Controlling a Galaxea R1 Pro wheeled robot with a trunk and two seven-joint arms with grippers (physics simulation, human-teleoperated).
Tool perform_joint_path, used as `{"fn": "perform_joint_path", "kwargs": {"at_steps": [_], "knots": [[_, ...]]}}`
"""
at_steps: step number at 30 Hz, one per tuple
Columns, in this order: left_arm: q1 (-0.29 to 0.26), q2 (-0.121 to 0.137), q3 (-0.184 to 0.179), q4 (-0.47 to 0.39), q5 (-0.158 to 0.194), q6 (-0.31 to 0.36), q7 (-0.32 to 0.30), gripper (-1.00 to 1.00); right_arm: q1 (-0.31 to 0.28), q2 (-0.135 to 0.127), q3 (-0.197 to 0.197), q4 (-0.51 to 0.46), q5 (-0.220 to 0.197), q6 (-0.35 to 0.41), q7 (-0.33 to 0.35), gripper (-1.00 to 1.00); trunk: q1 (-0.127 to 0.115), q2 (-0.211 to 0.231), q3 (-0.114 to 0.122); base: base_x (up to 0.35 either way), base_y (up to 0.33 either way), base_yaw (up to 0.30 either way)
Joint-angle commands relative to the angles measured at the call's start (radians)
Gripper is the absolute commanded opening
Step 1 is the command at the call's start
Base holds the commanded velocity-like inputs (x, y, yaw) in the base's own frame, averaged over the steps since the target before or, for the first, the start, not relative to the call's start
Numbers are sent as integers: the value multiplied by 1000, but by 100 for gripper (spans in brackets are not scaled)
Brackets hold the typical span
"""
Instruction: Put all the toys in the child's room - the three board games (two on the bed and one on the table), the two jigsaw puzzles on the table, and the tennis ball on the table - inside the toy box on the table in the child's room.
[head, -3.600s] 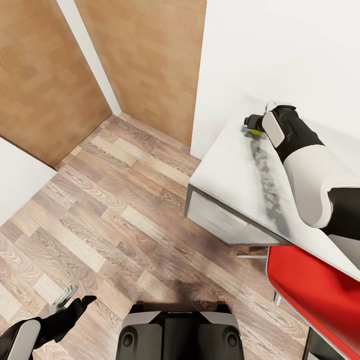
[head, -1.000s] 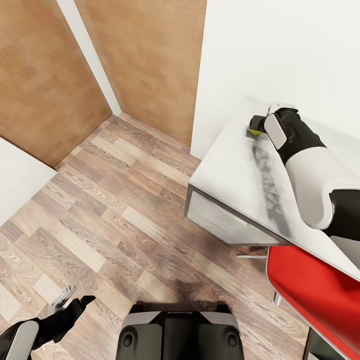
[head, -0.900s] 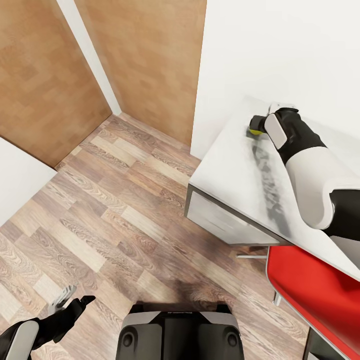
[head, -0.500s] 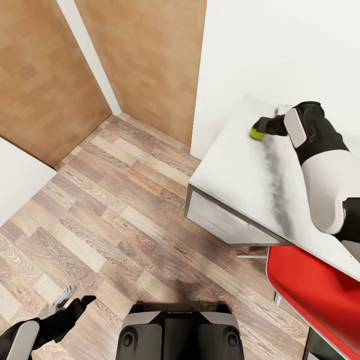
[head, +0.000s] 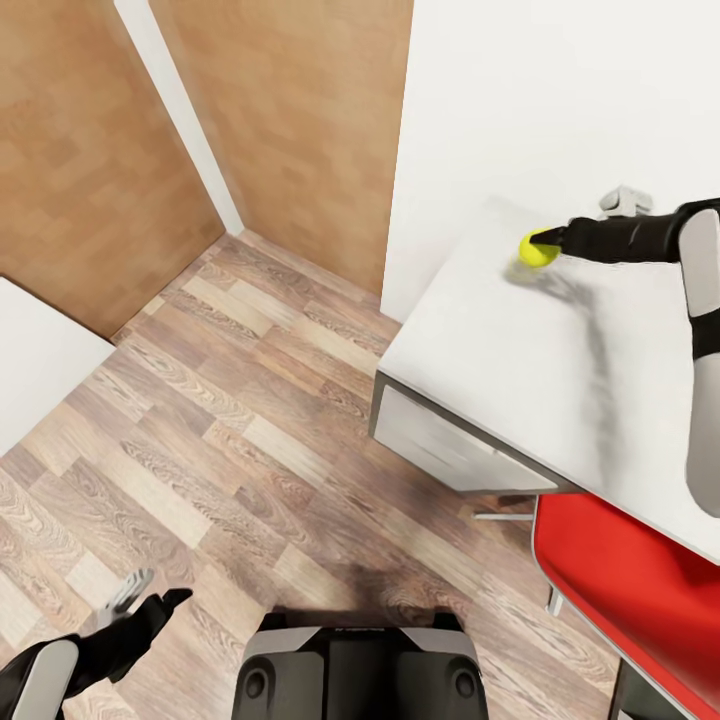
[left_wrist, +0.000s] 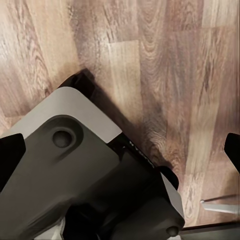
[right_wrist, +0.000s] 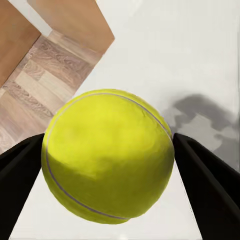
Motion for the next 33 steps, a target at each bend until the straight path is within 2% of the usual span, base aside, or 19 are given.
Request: {"fn": "perform_joint_path", "kwargs": {"at_steps": [1, 7, 13, 18, 21, 22, 25, 30, 33], "knots": [[0, 0, 0, -5, 11, 4, 5, 100, 4, -8, 0, -18, 4, 3, 21, -100, 0, -1, 1, 0, 0, 0], [-7, -3, -8, -22, 11, 8, -29, 100, 24, -29, 0, -69, -23, 3, 59, -100, 0, -1, 10, 0, 0, 0], [-41, -8, -13, -98, 13, 32, -56, 100, 33, -35, 4, -89, -72, 3, 71, -100, 0, -1, 20, 0, 0, 0], [-111, -14, -16, -223, 14, 116, -59, 100, 35, -38, 9, -104, -105, 3, 75, -100, 0, -1, 28, 0, 0, 0], [-166, -23, -31, -261, 23, 150, -61, 100, 36, -39, 10, -120, -120, 3, 76, -100, 0, -1, 33, 0, 0, 0], [-166, -23, -31, -261, 23, 150, -61, 100, 36, -39, 10, -120, -120, 3, 76, -100, 0, -1, 34, 0, 0, 0], [-212, -35, -80, -280, 48, 167, -61, 100, 36, -39, 11, -135, -129, 3, 77, -100, 0, -1, 39, 0, 0, 0], [-280, -49, -201, -294, 99, 179, -59, 100, 41, -42, 12, -147, -135, 3, 77, -100, 0, -1, 47, 0, 0, 0], [-303, -53, -256, -297, 126, 181, -57, 100, 47, -44, 12, -150, -137, 3, 77, -100, 0, -1, 52, 0, 0, 0]]}}
